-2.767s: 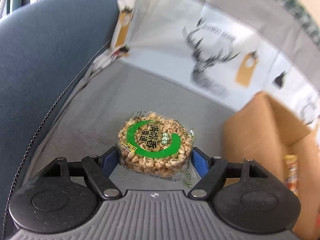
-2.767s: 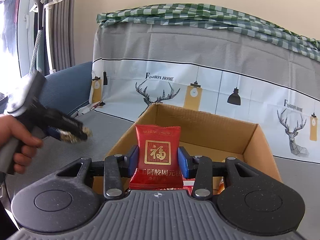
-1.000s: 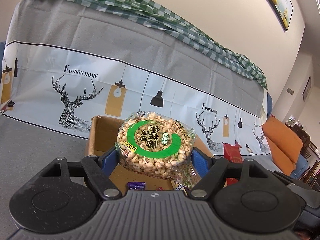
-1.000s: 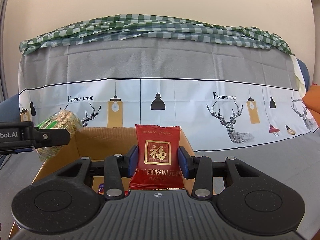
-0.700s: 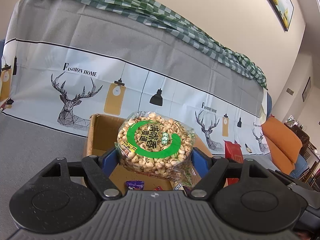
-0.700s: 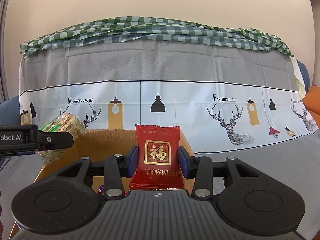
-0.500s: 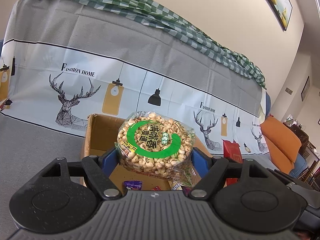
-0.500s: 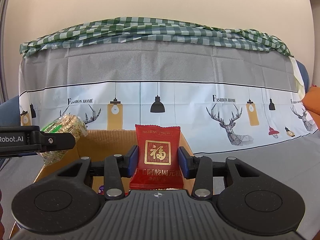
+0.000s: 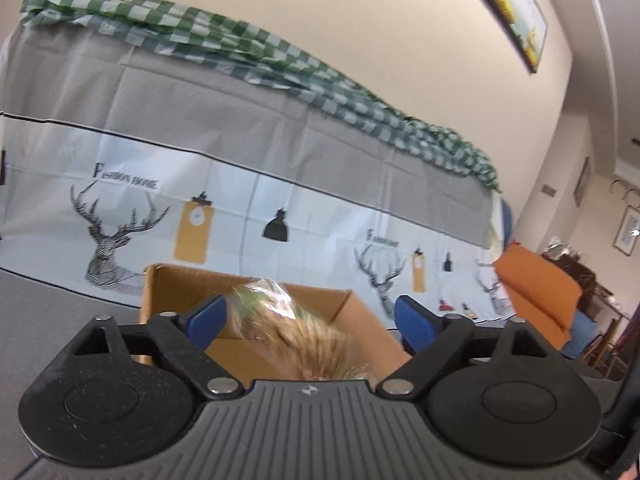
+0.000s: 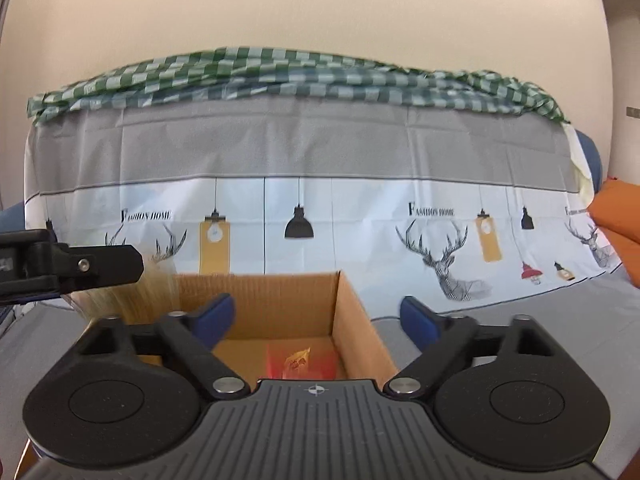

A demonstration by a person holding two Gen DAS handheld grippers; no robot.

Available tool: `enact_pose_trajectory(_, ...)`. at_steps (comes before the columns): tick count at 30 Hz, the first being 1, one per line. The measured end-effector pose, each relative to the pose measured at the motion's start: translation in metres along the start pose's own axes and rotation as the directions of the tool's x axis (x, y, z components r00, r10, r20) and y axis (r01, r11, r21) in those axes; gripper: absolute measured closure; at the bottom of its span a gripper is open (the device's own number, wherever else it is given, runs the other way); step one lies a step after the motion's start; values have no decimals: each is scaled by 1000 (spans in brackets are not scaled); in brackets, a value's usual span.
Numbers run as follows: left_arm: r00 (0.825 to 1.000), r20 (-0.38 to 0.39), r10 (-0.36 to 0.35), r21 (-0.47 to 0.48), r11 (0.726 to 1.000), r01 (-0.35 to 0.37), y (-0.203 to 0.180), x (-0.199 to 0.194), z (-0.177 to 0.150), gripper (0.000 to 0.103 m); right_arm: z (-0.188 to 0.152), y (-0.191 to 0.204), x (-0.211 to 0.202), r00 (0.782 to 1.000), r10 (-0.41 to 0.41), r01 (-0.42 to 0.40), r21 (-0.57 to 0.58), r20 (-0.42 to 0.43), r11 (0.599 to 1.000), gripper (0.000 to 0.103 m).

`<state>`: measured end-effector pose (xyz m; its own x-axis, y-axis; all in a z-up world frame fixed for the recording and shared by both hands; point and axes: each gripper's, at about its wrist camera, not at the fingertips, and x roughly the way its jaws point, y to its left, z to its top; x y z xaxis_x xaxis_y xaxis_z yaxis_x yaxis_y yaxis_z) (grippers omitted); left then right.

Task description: Organize snacks

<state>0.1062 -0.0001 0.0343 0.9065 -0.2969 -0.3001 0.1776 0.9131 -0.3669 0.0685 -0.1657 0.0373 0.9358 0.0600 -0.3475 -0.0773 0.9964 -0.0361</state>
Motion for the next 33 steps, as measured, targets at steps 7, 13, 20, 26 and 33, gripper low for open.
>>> enact_pose_trajectory(7, 999, 36, 22, 53, 998, -24, -6, -12, -7, 3, -2, 0, 5, 999, 9, -9, 12, -33, 1000, 1)
enact_pose_trajectory(13, 994, 93, 64, 118, 990, -75, -13, -48, -13, 1, -4, 1, -9, 999, 31, -31, 3, -25, 1000, 1)
enact_pose_trajectory(20, 989, -10, 145, 85, 986, -144, -16, -98, -33, 1, -7, -18, -49, 999, 27, -26, 43, -26, 999, 1)
enact_pose_trajectory(26, 941, -158, 300, 79, 953, -291, -30, -113, -51, 1, -38, -34, -99, 999, 35, -34, 40, -27, 999, 1)
enact_pose_trajectory(33, 915, -244, 321, 67, 947, -315, -40, -120, -84, 1, -65, -36, -116, 996, 42, -38, 51, -81, 998, 1)
